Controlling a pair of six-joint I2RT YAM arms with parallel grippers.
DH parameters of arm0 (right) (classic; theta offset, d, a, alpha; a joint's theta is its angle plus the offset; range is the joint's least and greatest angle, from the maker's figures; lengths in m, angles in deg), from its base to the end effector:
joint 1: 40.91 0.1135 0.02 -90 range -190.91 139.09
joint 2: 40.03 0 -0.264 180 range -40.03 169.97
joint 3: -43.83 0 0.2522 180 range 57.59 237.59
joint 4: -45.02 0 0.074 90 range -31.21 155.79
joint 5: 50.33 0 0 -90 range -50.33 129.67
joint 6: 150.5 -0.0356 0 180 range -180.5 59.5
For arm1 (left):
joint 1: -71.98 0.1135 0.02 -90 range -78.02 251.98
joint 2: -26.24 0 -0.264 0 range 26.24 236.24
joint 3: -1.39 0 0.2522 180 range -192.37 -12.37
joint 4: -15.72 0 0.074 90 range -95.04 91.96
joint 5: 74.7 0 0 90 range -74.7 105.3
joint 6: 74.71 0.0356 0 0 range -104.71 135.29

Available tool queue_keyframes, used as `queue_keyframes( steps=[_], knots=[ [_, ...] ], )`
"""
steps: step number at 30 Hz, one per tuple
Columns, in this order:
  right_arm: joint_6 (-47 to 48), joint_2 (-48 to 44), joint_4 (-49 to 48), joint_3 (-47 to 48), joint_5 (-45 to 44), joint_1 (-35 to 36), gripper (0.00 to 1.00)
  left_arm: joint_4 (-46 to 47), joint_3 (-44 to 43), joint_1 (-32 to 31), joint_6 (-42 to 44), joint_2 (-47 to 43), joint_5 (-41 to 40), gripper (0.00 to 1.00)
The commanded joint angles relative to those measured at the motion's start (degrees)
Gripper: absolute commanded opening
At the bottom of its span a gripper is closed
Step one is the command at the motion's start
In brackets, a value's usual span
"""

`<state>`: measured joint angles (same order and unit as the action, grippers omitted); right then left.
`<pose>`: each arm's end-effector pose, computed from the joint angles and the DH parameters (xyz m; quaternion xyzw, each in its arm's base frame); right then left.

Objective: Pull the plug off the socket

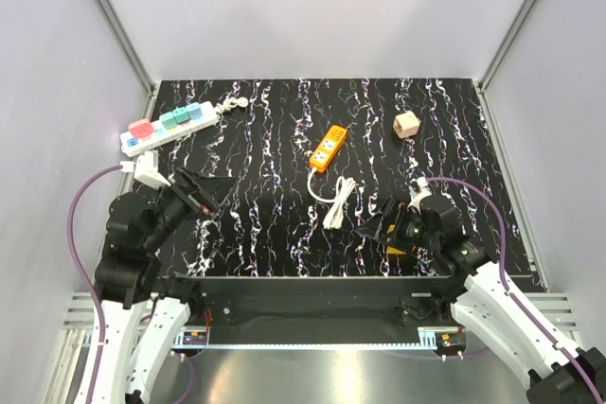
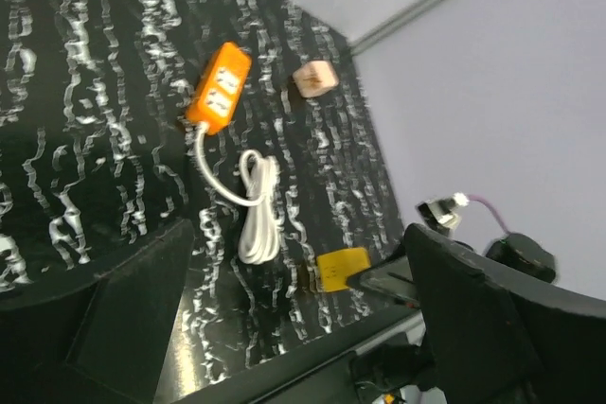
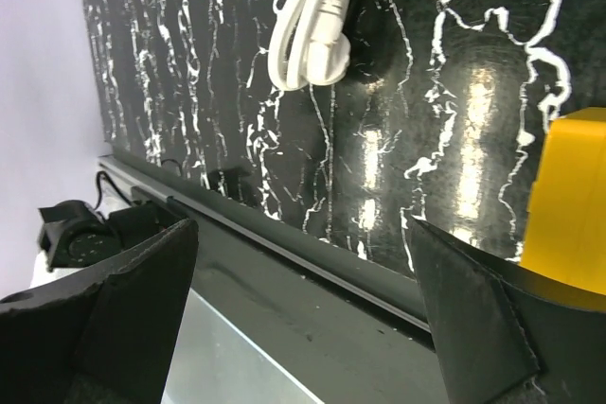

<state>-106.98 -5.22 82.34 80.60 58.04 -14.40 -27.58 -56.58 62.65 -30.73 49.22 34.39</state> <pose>0.1231 0.0740 0.2105 0.0799 0.8765 0.3835 0.2799 0.0870 -0.0261 0.3456 -0.1319 0.7422 -0.4106 0.5129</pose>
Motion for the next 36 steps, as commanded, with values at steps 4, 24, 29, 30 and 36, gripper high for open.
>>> queue_keyframes(
  steps=[4, 24, 29, 30, 36],
  knots=[
    [3.9, 0.0, 1.0, 4.6, 0.0, 0.2, 1.0, -1.0, -0.2, 0.1, -1.0, 2.7, -11.4, 0.99],
    [9.9, 8.3, 5.5, 8.0, 4.9, 0.3, 1.0, -1.9, -34.3, -2.2, 16.3, 60.8, -37.2, 0.88],
    [10.6, 10.0, 5.6, 8.7, 4.7, 0.3, 1.0, -1.6, -46.7, -3.8, 23.5, 76.5, -41.7, 0.86],
    [10.7, 10.3, 5.6, 8.9, 4.7, 0.3, 1.0, -1.7, -48.6, -3.8, 24.1, 78.8, -42.2, 0.86],
    [11.8, 11.0, 5.9, 10.4, 5.8, 0.3, 1.0, -0.9, -62.3, -3.8, 27.9, 95.4, -44.0, 0.82]
  ],
)
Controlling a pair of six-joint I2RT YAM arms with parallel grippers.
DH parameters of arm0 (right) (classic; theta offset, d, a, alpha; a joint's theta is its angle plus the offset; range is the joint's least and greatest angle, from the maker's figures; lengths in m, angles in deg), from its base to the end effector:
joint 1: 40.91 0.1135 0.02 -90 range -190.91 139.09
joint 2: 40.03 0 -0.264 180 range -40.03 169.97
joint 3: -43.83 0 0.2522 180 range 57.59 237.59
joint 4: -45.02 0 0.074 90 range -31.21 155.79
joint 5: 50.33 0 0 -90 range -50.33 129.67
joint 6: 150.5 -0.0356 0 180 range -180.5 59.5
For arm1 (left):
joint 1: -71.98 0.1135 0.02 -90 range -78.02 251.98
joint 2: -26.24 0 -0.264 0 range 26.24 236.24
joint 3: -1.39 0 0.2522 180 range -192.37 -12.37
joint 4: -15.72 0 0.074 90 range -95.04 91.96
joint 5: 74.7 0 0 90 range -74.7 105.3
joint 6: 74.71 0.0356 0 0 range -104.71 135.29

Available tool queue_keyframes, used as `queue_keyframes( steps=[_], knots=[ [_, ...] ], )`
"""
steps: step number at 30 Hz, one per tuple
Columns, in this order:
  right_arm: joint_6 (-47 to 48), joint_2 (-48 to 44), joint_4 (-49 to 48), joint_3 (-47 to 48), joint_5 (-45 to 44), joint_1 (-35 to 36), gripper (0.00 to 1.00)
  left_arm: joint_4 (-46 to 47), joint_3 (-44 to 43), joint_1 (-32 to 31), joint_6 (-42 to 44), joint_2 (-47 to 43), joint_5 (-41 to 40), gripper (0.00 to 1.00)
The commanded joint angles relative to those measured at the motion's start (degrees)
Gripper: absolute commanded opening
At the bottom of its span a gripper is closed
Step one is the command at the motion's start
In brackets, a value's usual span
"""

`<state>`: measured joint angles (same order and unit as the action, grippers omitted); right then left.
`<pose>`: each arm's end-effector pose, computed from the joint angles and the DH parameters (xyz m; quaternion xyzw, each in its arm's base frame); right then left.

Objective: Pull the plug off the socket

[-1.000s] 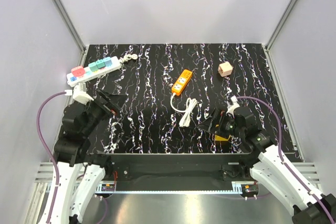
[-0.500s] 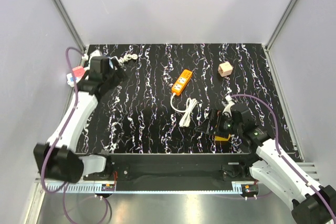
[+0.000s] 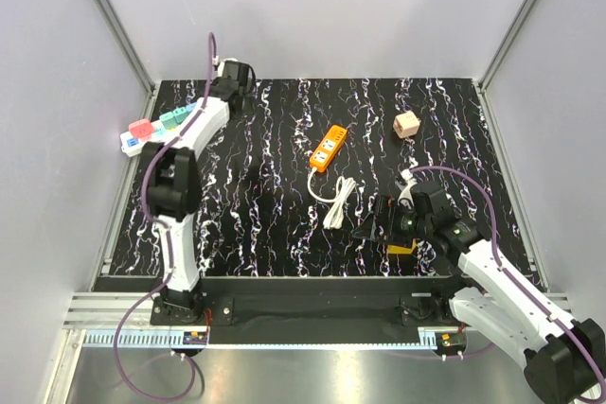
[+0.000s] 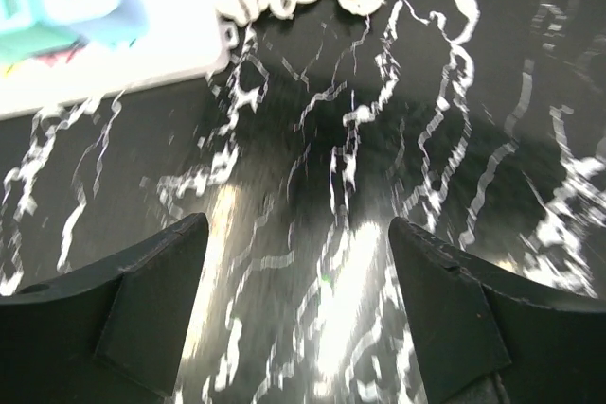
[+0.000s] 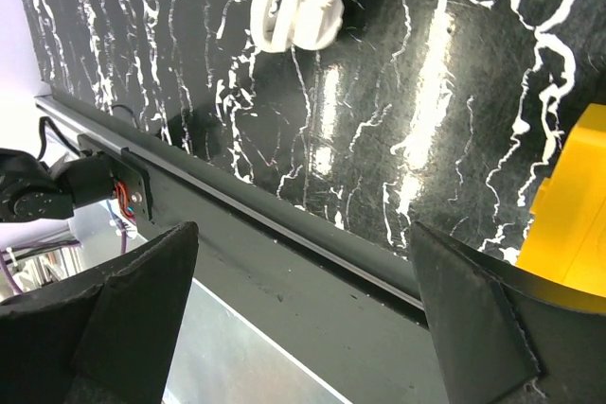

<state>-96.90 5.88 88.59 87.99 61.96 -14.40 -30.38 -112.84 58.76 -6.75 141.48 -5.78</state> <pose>0.1404 0.0851 0.2194 0.0050 0.9105 0.3471 0.2248 0.4485 -0.0922 0.2693 -0.1370 0.9072 0.0534 0.3941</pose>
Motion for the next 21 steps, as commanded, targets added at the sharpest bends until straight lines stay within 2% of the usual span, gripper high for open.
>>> queue_keyframes(
  steps=[1, 6, 10, 14, 15, 17, 18, 21],
  knots=[
    [1.8, -0.2, -0.4, 2.7, 2.0, 0.3, 1.0, 2.6, -9.0, 0.2, 4.6, 6.5, -2.9, 0.82],
    [1.5, -0.6, -0.4, 2.5, 1.7, 0.3, 1.0, 6.2, -18.9, 0.5, 7.5, 17.1, 0.8, 0.78],
    [1.4, -0.6, -0.4, 2.5, 0.2, 0.3, 1.0, 8.0, -24.2, 2.0, 2.5, 21.1, 2.5, 0.74],
    [1.5, -0.4, -0.7, 2.7, -1.2, 0.3, 1.0, 10.3, -22.9, 3.7, -6.6, 22.5, 1.9, 0.68],
    [1.6, -0.3, -0.8, 2.7, -1.4, 0.3, 1.0, 11.1, -21.9, 4.2, -11.3, 22.0, 1.9, 0.68],
    [1.5, 0.0, -0.8, 2.6, -1.7, 0.3, 1.0, 13.8, -17.2, 5.6, -17.8, 20.9, 1.0, 0.59],
    [1.5, 0.1, -0.9, 2.6, -1.7, 0.2, 1.0, 14.7, -13.5, 6.0, -19.7, 19.4, 0.4, 0.56],
    [1.4, 0.6, -0.8, 2.5, -1.5, 0.3, 1.0, 18.3, -9.8, 6.8, -22.8, 18.2, -0.5, 0.53]
  ],
)
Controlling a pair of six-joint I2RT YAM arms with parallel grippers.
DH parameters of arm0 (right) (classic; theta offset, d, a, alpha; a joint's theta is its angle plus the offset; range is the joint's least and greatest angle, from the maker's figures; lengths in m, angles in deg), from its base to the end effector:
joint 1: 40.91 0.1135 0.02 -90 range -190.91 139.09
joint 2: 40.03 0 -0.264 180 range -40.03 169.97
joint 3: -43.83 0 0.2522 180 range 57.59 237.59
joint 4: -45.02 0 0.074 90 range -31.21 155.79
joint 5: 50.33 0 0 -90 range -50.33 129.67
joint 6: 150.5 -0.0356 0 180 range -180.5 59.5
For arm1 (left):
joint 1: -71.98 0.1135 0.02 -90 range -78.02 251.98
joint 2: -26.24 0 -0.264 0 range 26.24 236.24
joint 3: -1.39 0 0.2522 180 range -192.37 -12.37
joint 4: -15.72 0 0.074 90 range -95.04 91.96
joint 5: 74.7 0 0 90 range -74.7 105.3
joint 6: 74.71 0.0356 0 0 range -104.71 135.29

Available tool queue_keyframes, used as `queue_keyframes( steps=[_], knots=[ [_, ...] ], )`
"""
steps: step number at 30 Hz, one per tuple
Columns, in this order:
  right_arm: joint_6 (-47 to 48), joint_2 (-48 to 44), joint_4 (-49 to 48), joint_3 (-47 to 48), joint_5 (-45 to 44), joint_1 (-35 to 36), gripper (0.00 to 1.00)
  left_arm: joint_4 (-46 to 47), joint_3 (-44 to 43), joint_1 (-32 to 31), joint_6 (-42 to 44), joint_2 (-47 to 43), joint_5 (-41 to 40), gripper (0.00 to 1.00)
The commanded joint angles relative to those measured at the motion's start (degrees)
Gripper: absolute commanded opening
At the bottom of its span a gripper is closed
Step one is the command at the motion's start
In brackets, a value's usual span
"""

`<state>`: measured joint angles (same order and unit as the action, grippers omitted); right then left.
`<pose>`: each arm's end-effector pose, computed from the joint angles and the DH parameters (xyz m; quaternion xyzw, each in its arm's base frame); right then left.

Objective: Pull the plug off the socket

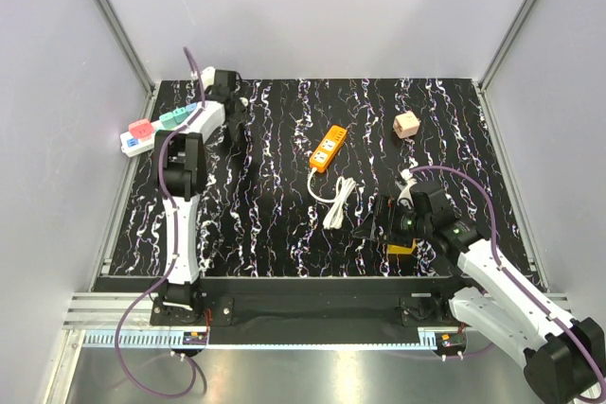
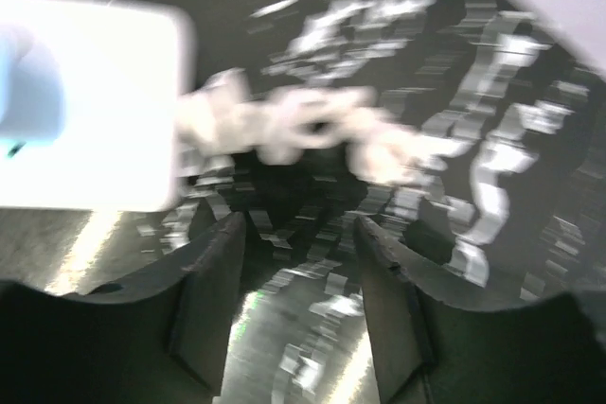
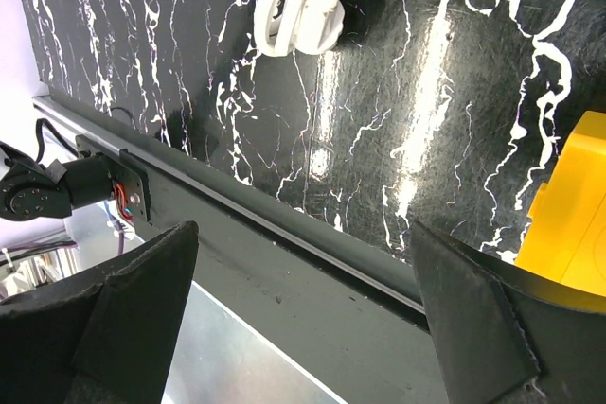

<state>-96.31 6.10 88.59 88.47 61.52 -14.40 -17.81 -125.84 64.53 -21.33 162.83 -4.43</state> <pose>0.1415 0.0854 0.2215 0.0014 0.9102 0.3440 0.2305 0.5364 -0.0580 0.1807 -0.2937 0.8568 -0.0021 0.4239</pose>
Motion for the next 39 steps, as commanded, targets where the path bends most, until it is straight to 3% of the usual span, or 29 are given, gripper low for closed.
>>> queue_keyframes(
  steps=[1, 5, 12, 32, 35, 39],
  knots=[
    [0.8, 0.5, -0.9, 2.1, -1.2, 0.3, 1.0, 5.7, 3.2, 1.3, -8.5, -2.9, -1.8, 0.53],
    [0.8, 0.3, -0.9, 2.1, -1.6, 0.3, 1.0, 5.4, 3.8, 2.0, -12.2, -2.5, -2.6, 0.45],
    [0.7, -1.1, -0.9, 1.9, -2.2, 0.3, 1.0, 6.0, -1.4, 2.3, -11.9, 2.0, -0.6, 0.45],
    [0.7, -0.5, -0.9, 2.4, -4.0, 0.3, 1.0, 8.0, -4.4, 5.2, -20.6, 6.8, 1.6, 0.41],
    [0.8, -0.1, -0.8, 2.5, -4.6, 0.3, 1.0, 9.7, -4.1, 5.2, -20.0, 6.8, 1.8, 0.35],
    [0.9, 0.8, -0.9, 2.7, -5.1, 0.3, 1.0, 11.8, -4.2, 5.2, -18.0, 6.8, 2.1, 0.12]
  ],
)
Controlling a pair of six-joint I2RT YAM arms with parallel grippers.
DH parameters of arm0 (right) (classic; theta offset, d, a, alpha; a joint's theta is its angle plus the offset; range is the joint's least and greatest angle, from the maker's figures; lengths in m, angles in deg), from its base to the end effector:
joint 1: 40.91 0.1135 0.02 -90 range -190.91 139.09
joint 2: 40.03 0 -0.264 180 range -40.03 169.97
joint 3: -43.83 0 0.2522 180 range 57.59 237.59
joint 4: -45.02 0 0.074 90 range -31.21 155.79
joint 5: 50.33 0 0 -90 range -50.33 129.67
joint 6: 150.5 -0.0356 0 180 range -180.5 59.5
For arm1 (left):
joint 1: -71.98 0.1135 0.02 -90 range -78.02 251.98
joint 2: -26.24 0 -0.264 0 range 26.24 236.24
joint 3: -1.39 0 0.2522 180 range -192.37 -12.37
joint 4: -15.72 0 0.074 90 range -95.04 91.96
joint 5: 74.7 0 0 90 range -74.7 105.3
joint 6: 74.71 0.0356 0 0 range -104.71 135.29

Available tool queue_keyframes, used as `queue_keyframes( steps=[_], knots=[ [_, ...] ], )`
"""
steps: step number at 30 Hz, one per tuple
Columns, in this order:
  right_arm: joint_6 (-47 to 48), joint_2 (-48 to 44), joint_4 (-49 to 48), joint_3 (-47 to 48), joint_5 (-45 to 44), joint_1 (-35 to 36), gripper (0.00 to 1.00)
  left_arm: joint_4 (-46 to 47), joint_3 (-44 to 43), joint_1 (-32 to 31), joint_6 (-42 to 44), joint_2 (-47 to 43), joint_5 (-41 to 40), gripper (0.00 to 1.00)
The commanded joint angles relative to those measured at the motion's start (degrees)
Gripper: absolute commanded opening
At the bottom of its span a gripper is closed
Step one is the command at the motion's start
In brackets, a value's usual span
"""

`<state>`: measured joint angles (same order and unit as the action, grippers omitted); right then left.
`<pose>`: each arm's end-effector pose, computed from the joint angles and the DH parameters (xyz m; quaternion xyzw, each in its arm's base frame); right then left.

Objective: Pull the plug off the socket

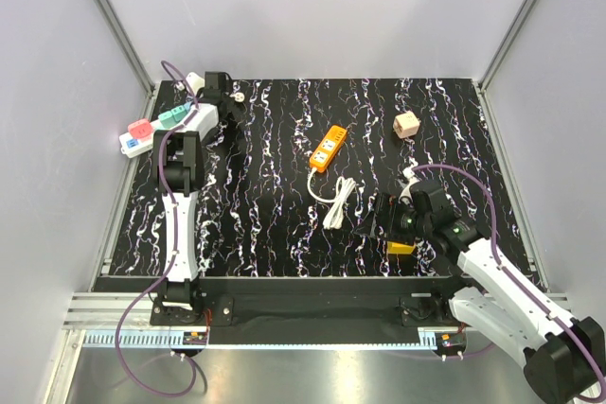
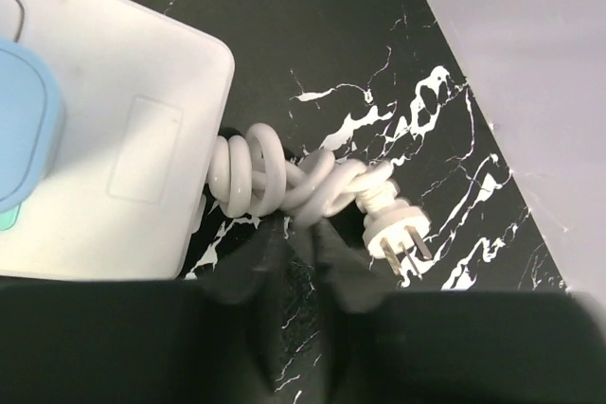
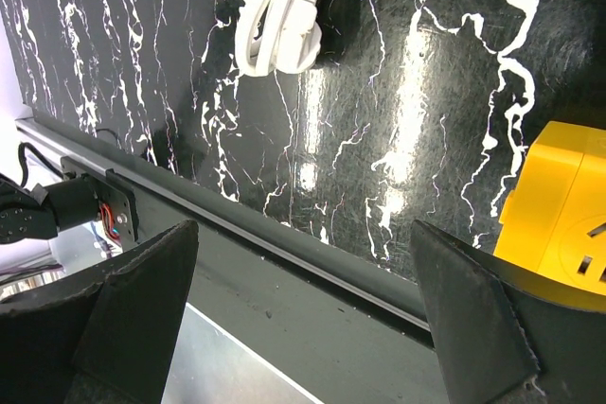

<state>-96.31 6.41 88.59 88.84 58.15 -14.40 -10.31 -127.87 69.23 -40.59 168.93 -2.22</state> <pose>0.1439 0.0844 0.2223 0.0127 0.9139 0.3224 0.2465 0.5585 -0.0161 0.1463 -0.4578 0.7703 -0.0865 0.4353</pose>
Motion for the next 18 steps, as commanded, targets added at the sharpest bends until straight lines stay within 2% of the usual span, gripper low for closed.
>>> queue_keyframes(
  steps=[1, 4, 10, 18],
  knots=[
    [1.0, 0.8, -0.9, 2.4, -1.7, 0.3, 1.0, 4.5, -2.2, 0.5, 1.7, 0.6, -0.3, 0.1],
    [0.8, 1.1, -0.9, 2.3, -1.8, 0.3, 1.0, 4.7, -2.1, 0.5, 3.8, 0.0, -0.8, 0.0],
    [0.7, 1.3, -1.2, 2.1, -1.9, 0.3, 1.0, 5.5, 3.2, -0.9, 9.8, -5.8, -1.9, 0.0],
    [0.6, 1.7, -1.0, 2.9, -0.6, 0.3, 1.0, 7.0, 19.6, -5.8, 16.1, -18.3, -3.5, 0.0]
  ],
)
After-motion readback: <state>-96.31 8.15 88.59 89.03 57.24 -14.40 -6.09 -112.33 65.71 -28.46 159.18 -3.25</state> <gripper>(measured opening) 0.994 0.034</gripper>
